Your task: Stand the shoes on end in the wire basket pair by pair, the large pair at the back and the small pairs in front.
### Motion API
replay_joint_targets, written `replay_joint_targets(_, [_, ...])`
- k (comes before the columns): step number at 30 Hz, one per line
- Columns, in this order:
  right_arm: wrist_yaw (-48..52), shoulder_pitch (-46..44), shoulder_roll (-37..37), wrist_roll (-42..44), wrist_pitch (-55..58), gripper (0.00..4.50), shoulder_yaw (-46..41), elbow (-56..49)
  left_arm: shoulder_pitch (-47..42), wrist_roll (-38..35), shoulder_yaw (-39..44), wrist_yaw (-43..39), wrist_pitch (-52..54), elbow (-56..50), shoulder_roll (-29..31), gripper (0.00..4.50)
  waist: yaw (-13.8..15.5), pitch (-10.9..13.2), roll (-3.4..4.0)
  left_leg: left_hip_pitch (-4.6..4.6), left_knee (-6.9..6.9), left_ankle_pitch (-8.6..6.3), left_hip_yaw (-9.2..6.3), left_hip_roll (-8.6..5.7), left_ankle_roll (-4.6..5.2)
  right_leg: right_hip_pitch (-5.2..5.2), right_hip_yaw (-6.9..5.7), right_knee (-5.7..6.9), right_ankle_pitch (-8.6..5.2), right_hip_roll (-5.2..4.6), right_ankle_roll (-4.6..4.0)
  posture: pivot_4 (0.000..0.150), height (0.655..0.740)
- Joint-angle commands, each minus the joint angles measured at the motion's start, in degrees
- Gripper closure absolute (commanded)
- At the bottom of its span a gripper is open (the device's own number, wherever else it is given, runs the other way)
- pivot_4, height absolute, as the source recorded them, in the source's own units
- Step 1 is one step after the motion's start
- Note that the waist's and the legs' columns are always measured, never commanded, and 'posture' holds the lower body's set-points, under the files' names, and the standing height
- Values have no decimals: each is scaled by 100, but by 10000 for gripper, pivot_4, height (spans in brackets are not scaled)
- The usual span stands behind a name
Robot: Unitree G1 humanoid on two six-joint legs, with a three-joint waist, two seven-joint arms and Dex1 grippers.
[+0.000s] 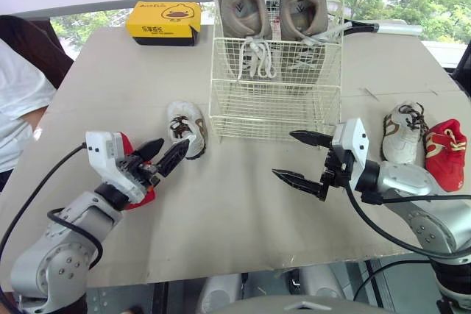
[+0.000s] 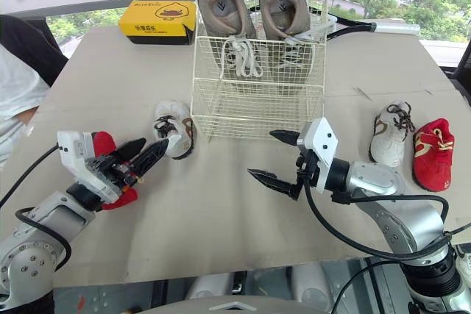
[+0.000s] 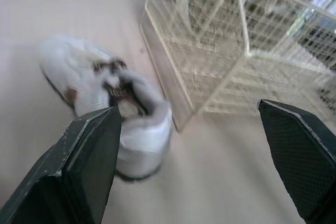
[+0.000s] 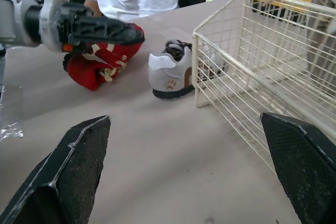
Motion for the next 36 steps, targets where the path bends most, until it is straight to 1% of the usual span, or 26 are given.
replay_joint_targets(1, [23,-95,-27,86,-49,679,-157,-154,132,370,215,151,-280,130,84,0,12,0,0,0,0,0,0,3,0,0,0,0,0,6,0,1500,7400])
replay_joint_targets(2, [19,-105,-24,85,-46,679,-152,-153,180,589,281,234,-400,298,89,0,13,0,0,0,0,0,-1,4,0,0,0,0,0,9,-1,1500,7400])
replay_joint_targets(4, [12,-123,-15,86,-36,679,-141,-153,210,790,569,388,-643,666,8,0,7,0,1,1,0,0,-1,5,0,1,1,0,0,10,-1,1500,7400])
replay_joint_targets(8, [19,-154,13,89,-34,679,-98,-140,202,903,1113,397,-1126,1208,-33,0,7,-2,7,17,0,0,8,11,0,10,6,0,-2,14,-3,1500,7400])
replay_joint_targets(11, [50,-166,25,66,-60,679,-81,-97,264,992,1365,466,-1351,1363,-71,0,12,3,17,68,-7,-1,9,12,1,64,5,-6,-16,13,-25,1500,7400])
replay_joint_targets(13, [87,-188,42,62,-84,679,-60,-47,359,794,1401,277,-1421,1137,-151,0,41,-1,7,75,-8,-1,8,13,2,75,4,-10,-17,13,-25,1500,7400])
replay_joint_targets(15, [115,-198,60,54,-96,679,-38,-23,423,462,1294,-11,-1418,749,-214,0,51,-4,-1,72,-2,-1,9,11,2,77,4,-12,-17,8,-25,1500,7400])
replay_joint_targets(17, [145,-208,69,40,-105,679,-29,-1,507,86,1029,-132,-1233,196,-246,0,52,-3,-3,69,-1,-1,9,12,2,76,5,-14,-17,6,-25,1500,7400])
replay_joint_targets(19, [165,-226,76,29,-103,679,-29,14,580,-139,656,-26,-987,-336,-224,0,64,-2,-1,68,-2,-1,8,12,1,76,3,-15,-17,-2,-25,1500,7400])
replay_joint_targets(21, [163,-237,81,28,-85,679,-30,-1,557,-168,412,181,-867,-568,-220,0,56,-2,0,69,-2,-1,9,11,1,76,6,-15,-17,-5,-25,1500,7400])
replay_joint_targets(23, [147,-245,66,57,-39,679,-51,-48,595,325,-7,450,-739,-721,-108,0,41,-1,1,69,-4,-2,9,12,1,76,7,-15,-17,-3,-25,1500,7400])
replay_joint_targets(26, [120,-220,-8,138,54,679,-149,-160,447,635,-379,1070,-664,-869,-297,0,11,2,7,73,-10,-2,9,14,1,75,10,-14,-17,9,-25,1500,7400])
replay_joint_targets(27, [106,-215,-38,161,87,679,-183,-192,376,644,-446,1216,-680,-898,-391,0,12,2,7,73,-10,-2,9,15,1,75,8,-14,-17,11,-25,1500,7400])
replay_joint_targets(28, [89,-210,-74,194,123,679,-225,-221,338,822,-542,1311,-684,-914,-371,0,15,2,7,72,-10,-2,8,15,1,75,7,-14,-17,12,-25,1500,7400])
replay_joint_targets(30, [55,-202,-131,240,175,679,-273,-265,255,1037,-672,1491,-629,-826,-370,0,20,2,7,71,-10,-2,7,15,1,75,6,-14,-17,13,-25,1500,7400])
replay_joint_targets(33, [-34,-262,-145,259,262,679,-251,-303,90,1270,-862,1428,-738,-623,-365,0,21,3,7,71,-10,-2,9,12,2,75,7,-15,-17,12,-25,1500,7400])
replay_joint_targets(36, [-42,-249,-206,283,288,679,-312,-331,93,1877,-1086,1568,-1013,-487,-476,0,22,4,9,70,-10,-2,10,11,2,75,8,-16,-17,13,-26,1500,7400])
